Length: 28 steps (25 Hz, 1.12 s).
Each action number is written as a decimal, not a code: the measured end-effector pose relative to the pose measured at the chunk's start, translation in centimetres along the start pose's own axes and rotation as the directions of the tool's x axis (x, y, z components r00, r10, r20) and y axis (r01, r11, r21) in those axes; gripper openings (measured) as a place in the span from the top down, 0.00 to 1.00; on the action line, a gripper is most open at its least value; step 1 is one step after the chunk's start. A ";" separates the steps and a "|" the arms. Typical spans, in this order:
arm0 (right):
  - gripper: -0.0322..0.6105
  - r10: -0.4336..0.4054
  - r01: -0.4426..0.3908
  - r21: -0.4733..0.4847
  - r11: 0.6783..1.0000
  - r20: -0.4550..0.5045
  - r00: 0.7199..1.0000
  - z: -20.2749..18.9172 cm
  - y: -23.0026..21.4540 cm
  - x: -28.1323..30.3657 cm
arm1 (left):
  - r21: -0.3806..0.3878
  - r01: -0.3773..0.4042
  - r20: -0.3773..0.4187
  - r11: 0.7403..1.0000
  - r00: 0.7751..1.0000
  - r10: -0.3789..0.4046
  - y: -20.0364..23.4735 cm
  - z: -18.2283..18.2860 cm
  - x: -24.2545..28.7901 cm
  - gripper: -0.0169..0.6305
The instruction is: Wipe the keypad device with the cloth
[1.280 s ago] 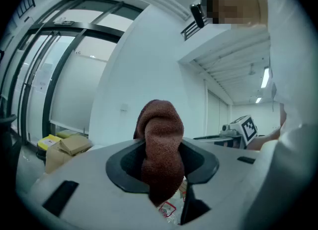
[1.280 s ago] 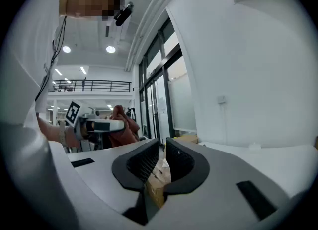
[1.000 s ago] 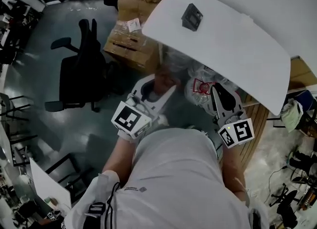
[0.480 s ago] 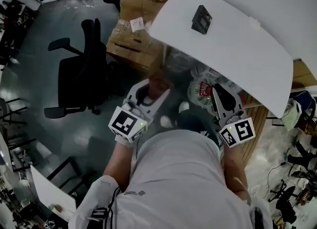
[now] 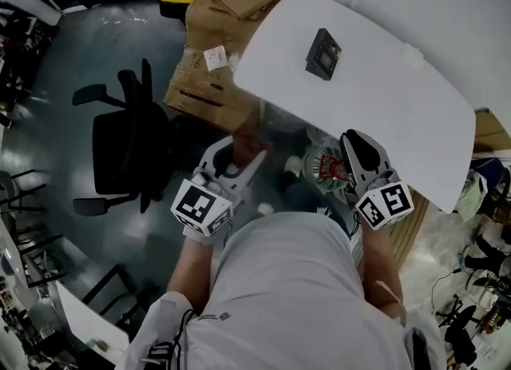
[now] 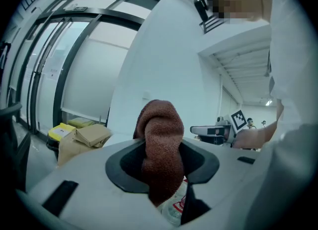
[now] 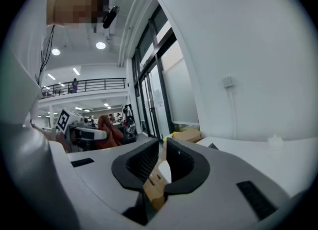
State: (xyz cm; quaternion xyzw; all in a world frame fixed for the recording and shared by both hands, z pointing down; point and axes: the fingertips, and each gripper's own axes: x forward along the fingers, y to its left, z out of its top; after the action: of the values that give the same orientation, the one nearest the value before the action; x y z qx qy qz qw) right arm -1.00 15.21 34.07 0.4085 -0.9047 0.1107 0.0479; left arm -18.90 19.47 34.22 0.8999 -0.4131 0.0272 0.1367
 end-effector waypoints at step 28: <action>0.86 0.042 -0.048 -0.043 0.998 -0.121 0.992 0.2 -20.2 10.0 | 0.078 0.014 -0.219 0.997 0.976 0.003 4.9 0.5 19.4 0.72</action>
State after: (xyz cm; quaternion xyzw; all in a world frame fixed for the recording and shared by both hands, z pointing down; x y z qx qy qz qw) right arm 7.56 -5.05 38.90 0.3795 -0.9115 0.1152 0.1091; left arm -9.82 2.02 37.94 0.8973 -0.3917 0.1420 0.1459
